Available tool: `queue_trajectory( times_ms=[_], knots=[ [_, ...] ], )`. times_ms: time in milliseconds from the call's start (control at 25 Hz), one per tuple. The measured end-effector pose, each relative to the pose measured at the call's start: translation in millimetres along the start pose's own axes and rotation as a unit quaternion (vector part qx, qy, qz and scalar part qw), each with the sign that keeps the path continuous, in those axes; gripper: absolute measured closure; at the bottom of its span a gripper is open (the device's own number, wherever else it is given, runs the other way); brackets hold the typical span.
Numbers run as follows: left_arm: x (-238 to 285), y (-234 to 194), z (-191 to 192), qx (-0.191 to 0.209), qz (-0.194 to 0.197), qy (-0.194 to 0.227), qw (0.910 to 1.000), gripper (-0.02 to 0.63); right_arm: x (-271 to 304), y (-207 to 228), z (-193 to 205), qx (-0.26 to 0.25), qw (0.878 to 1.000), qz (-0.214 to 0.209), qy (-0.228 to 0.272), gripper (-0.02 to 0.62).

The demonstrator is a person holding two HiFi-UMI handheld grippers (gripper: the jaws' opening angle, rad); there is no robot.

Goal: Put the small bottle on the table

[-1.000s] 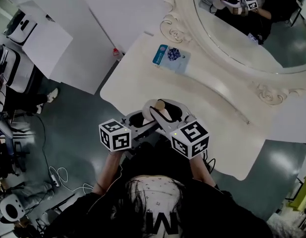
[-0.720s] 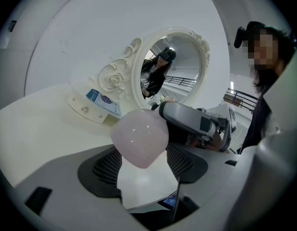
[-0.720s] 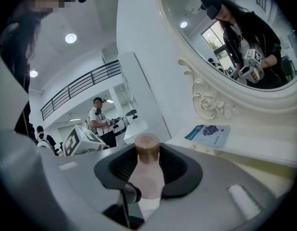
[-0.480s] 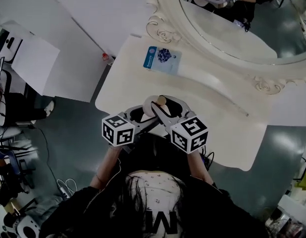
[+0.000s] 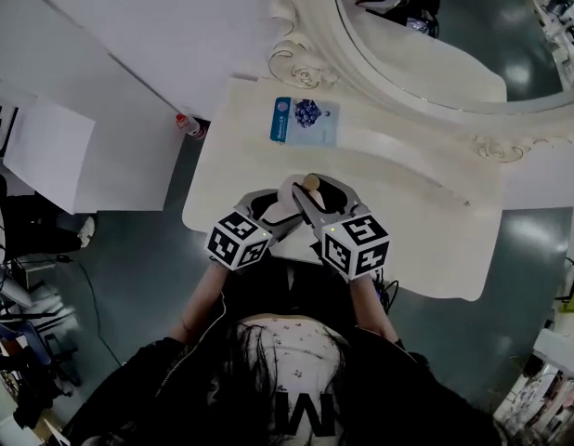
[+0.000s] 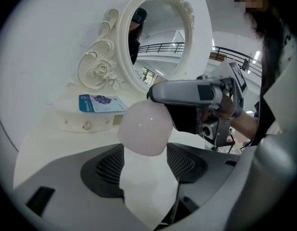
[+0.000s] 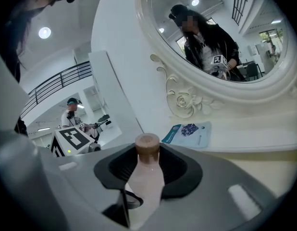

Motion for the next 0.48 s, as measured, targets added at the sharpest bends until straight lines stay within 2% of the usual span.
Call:
queue_trajectory(
  times_ms=[200,480],
  knots=[
    [-7.7,-31.4,6.3,-0.01,0.005,-0.006,0.9999,0.33,17.6,16.3,5.6,0.007,0.999,0.052,-0.002,0.445],
    [-31.9,-70.9,4.6,-0.046,0.016,0.016,0.9987,0.331,49.3,44.3,21.7,0.034,0.993,0.109,-0.003,0.445]
  ],
)
Point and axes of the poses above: the fingertips, and each gripper's own axes: x forward along the fingers, y to its right, z out of its underside, the point moved 6 cm from there along -x, backward along the fingers, and after that the axes turned 2 degrees about y, right-handed, at the moved point
